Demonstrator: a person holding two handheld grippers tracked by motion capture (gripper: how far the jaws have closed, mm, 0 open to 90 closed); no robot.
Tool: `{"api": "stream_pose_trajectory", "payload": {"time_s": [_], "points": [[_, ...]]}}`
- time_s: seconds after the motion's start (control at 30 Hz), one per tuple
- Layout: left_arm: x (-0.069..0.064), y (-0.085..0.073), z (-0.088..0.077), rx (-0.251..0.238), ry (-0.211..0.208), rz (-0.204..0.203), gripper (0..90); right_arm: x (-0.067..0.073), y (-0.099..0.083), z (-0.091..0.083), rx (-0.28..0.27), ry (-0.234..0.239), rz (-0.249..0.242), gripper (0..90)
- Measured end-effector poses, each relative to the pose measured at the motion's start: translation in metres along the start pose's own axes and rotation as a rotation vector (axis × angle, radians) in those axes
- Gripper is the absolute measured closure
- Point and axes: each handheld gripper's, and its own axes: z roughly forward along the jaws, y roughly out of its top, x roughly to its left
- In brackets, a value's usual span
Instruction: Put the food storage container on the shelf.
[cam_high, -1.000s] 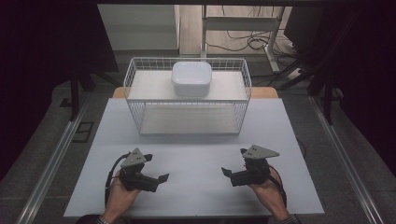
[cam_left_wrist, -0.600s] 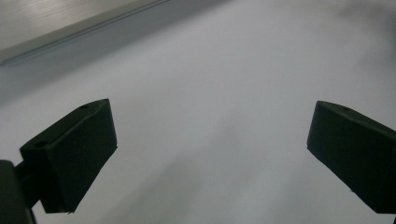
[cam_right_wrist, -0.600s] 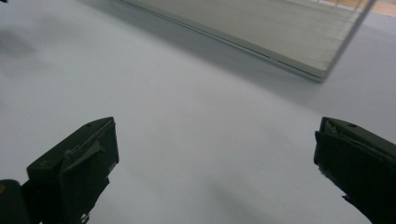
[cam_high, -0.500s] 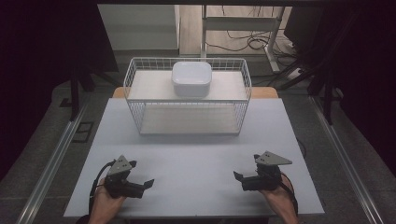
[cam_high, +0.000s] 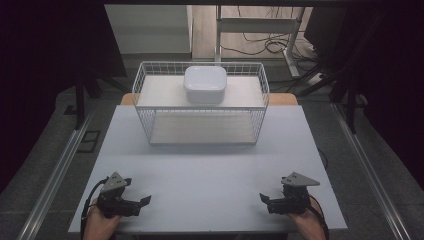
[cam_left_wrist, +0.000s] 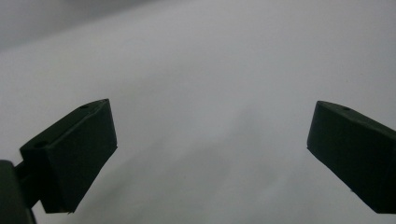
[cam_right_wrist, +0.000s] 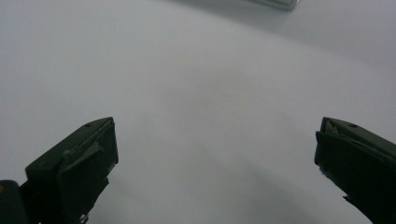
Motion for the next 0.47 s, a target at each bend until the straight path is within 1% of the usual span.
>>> {"api": "stream_pose_trajectory", "payload": {"time_s": [0.07, 0.2, 0.33, 0.47], "points": [[0.003, -0.001, 0.000, -0.003, -0.007, -0.019, 0.9, 0.000, -0.003, 0.001, 0.029, -0.015, 0.002, 0.0], [0.007, -0.002, 0.000, -0.004, -0.021, -0.055, 0.9, -0.001, -0.008, 0.001, 0.066, -0.012, 0.011, 0.0], [0.008, -0.002, 0.001, 0.001, -0.029, -0.070, 1.4, -0.003, -0.012, 0.003, 0.102, -0.001, 0.025, 0.0], [0.009, -0.002, 0.002, 0.009, -0.033, -0.075, 1.7, -0.002, -0.013, 0.004, 0.112, -0.002, 0.017, 0.0]]}}
